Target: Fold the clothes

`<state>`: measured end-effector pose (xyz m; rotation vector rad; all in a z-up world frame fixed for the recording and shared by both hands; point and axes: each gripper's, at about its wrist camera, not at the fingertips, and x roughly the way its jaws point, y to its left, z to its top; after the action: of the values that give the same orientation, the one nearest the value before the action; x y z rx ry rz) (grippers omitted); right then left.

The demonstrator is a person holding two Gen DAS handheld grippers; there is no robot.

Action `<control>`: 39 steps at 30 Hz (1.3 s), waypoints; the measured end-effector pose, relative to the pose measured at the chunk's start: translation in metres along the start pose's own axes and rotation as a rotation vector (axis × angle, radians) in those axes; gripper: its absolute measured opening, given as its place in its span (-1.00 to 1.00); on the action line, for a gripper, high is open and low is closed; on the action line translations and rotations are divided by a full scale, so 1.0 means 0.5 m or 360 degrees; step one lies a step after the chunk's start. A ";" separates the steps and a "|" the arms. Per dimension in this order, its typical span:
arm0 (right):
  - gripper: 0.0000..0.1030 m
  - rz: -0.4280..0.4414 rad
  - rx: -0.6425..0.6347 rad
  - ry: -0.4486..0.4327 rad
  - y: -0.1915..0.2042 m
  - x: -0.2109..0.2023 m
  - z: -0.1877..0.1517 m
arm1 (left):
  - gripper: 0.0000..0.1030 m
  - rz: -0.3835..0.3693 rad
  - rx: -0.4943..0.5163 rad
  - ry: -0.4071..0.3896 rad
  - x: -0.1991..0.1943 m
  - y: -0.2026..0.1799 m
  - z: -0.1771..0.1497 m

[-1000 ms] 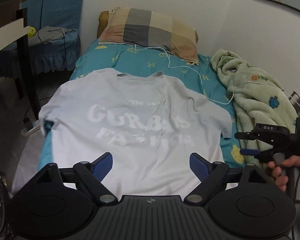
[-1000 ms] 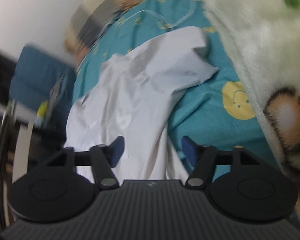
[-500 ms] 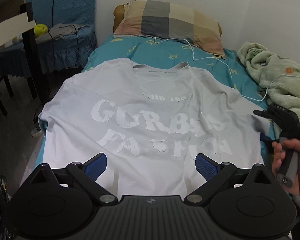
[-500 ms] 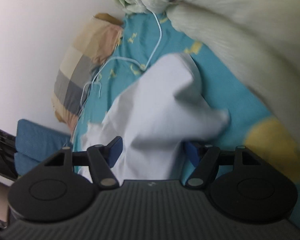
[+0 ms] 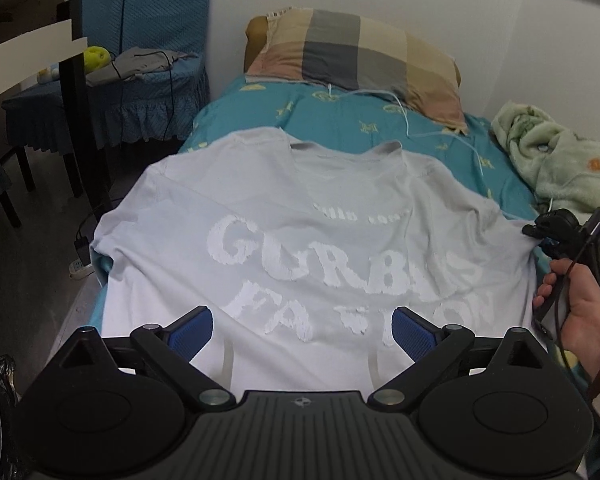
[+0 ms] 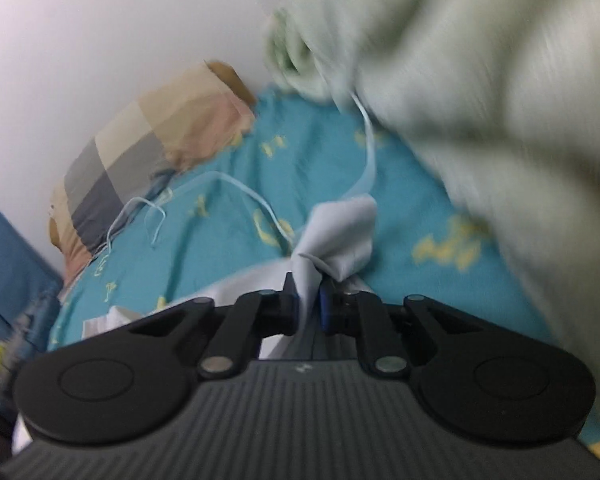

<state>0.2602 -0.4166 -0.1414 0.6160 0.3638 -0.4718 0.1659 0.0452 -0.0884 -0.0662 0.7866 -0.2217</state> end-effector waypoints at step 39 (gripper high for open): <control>0.60 0.0888 -0.0853 0.0437 0.229 -0.552 -0.063 | 0.90 -0.0098 -0.0302 -0.0228 -0.159 0.095 -0.013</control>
<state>0.0844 -0.2291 0.0141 0.2343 0.5323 0.2499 0.1149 0.1094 -0.0446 -0.2831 0.6614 -0.1977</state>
